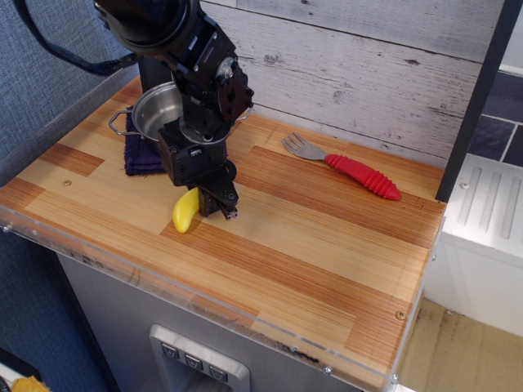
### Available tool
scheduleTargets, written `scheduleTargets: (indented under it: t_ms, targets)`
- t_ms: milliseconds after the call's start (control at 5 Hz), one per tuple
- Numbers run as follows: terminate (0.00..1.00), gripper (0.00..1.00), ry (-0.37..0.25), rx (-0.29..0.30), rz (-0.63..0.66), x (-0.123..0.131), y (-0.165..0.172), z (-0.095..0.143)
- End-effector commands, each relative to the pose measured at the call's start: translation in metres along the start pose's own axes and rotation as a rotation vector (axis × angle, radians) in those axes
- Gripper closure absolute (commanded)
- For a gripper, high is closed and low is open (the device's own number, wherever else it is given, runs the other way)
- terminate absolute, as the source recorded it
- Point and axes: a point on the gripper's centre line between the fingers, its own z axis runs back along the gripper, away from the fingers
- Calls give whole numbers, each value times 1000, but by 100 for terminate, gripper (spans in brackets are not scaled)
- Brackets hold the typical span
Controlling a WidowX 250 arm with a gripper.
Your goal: PICK UP THE FRUIT AND PUT ON THE ANOTHER SIDE OF THE BOWLS
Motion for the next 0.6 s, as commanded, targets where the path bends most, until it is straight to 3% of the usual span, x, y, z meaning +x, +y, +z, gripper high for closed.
scheduleTargets:
  t_ms: [0, 400]
  targets:
    - [0, 100, 52, -33, -27, -8, 3, 20]
    - [0, 100, 70, -75, -75, -15, -6, 51]
